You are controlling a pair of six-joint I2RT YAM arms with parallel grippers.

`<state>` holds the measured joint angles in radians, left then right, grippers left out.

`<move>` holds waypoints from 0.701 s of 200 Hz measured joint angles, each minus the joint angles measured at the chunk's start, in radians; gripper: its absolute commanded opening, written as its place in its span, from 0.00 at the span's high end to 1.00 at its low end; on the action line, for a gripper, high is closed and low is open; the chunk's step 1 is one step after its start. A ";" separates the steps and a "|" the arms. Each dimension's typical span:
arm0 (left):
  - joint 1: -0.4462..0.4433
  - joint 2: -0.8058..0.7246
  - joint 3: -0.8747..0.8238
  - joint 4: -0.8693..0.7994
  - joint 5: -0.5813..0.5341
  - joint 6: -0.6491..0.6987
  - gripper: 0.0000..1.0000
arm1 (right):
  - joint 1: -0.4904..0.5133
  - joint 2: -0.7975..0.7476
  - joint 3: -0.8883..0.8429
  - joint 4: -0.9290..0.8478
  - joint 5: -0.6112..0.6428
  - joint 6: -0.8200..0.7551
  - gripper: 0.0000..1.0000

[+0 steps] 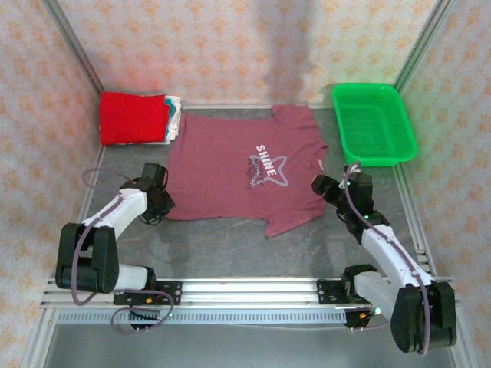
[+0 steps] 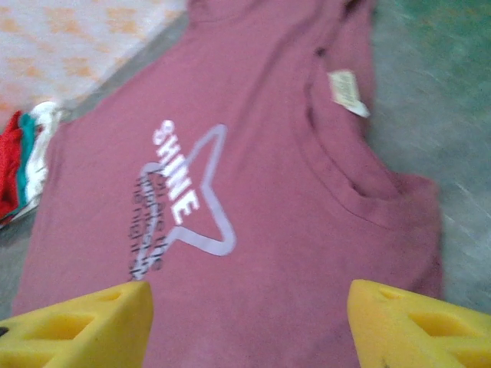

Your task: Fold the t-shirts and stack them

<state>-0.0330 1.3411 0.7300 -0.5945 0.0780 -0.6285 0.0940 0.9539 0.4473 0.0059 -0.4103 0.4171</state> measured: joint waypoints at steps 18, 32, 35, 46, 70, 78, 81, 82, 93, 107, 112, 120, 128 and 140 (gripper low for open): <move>0.000 -0.049 0.023 -0.005 0.000 0.000 1.00 | -0.036 0.043 0.002 -0.051 -0.023 0.024 0.37; 0.000 -0.076 0.035 -0.010 0.000 0.000 1.00 | -0.053 0.092 0.002 -0.094 -0.051 0.033 0.43; 0.000 -0.079 0.037 -0.011 0.000 0.000 1.00 | -0.057 0.103 0.002 -0.106 -0.059 0.040 0.44; 0.000 -0.092 0.040 -0.016 0.000 0.000 1.00 | -0.063 0.141 0.003 -0.141 -0.082 0.037 0.45; 0.001 -0.096 0.040 -0.026 0.002 0.000 1.00 | -0.063 0.218 0.015 -0.195 -0.126 0.032 0.45; 0.001 -0.095 0.040 -0.026 0.006 0.000 1.00 | -0.063 0.248 0.020 -0.204 -0.140 0.027 0.45; 0.001 -0.095 0.040 -0.026 0.008 0.000 1.00 | -0.063 0.260 0.023 -0.206 -0.146 0.024 0.45; 0.001 -0.095 0.040 -0.026 0.009 0.000 1.00 | -0.063 0.263 0.023 -0.206 -0.148 0.024 0.45; 0.001 -0.094 0.040 -0.026 0.016 0.000 1.00 | -0.063 0.300 0.027 -0.204 -0.171 0.019 0.46; 0.001 -0.089 0.040 -0.026 0.021 0.000 1.00 | -0.071 0.320 0.035 -0.201 -0.191 0.008 0.55; 0.002 -0.086 0.040 -0.026 0.022 0.000 1.00 | -0.074 0.327 0.037 -0.195 -0.201 0.001 0.57; 0.002 -0.082 0.040 -0.026 0.023 0.000 1.00 | -0.072 0.341 0.040 -0.184 -0.219 0.000 0.61; 0.002 -0.077 0.040 -0.026 0.023 0.000 1.00 | -0.069 0.355 0.042 -0.172 -0.235 0.001 0.67; 0.002 -0.074 0.040 -0.026 0.024 0.000 1.00 | -0.065 0.369 0.043 -0.162 -0.251 -0.004 0.75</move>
<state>-0.0307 1.2671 0.7696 -0.6205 0.1017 -0.6289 0.0292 1.3224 0.4908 -0.1558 -0.6613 0.4133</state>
